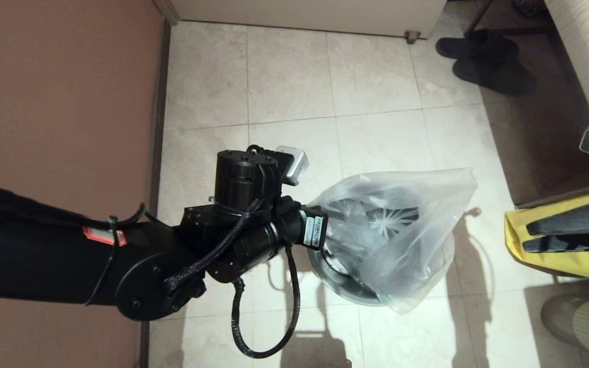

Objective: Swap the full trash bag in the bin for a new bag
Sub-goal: Put the new garbage bag on the trash can

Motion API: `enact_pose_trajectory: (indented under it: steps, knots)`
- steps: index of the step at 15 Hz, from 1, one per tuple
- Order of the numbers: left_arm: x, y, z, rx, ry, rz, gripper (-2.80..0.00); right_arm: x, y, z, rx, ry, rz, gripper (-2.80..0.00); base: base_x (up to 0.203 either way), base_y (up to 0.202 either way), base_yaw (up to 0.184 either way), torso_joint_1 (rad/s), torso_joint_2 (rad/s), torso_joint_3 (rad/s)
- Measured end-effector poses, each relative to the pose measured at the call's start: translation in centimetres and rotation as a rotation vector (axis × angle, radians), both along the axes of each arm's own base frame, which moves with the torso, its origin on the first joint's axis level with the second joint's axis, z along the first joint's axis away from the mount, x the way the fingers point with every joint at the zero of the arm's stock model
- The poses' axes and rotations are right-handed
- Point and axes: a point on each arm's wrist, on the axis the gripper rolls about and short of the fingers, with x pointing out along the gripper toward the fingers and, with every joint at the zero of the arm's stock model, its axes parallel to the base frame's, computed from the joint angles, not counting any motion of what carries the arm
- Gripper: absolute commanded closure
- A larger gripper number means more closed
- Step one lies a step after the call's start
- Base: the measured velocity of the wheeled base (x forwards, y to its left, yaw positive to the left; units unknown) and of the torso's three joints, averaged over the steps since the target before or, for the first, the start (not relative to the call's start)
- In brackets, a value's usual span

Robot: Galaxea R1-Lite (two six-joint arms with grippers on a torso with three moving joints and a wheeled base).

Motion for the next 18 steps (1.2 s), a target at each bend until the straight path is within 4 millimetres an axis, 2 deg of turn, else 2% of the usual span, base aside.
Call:
enact_pose_trajectory:
  steps: [2,4,7,12,14,18]
  knots:
    - [0.0,-0.4,-0.3,-0.016,0.025,0.014,0.0,-0.9,0.9,-1.4,-0.089,-0.02,0.039,0.0,0.0,0.0,0.0,0.0,0.0,0.0]
    - [0.1,-0.4,-0.3,-0.028,0.033,0.021,0.0,-1.0,2.0,-2.6,-0.194,-0.071,0.033,0.0,0.0,0.0,0.0,0.0,0.0,0.0]
    - [0.2,-0.1,0.2,-0.045,0.027,0.032,0.0,-0.1,4.0,-2.8,-0.273,-0.191,0.019,0.0,0.0,0.0,0.0,0.0,0.0,0.0]
    - [-0.8,1.4,2.3,-0.055,0.043,0.043,0.0,1.6,9.0,-2.4,-0.292,-0.374,0.084,0.0,0.0,0.0,0.0,0.0,0.0,0.0]
    - [-1.0,2.0,2.9,-0.078,0.054,0.058,0.0,1.8,9.7,-2.5,-0.312,-0.386,0.082,0.0,0.0,0.0,0.0,0.0,0.0,0.0]
    - [-1.2,2.7,4.0,-0.142,0.079,0.088,0.0,2.1,9.6,-2.5,-0.433,-0.427,-0.037,0.0,0.0,0.0,0.0,0.0,0.0,0.0]
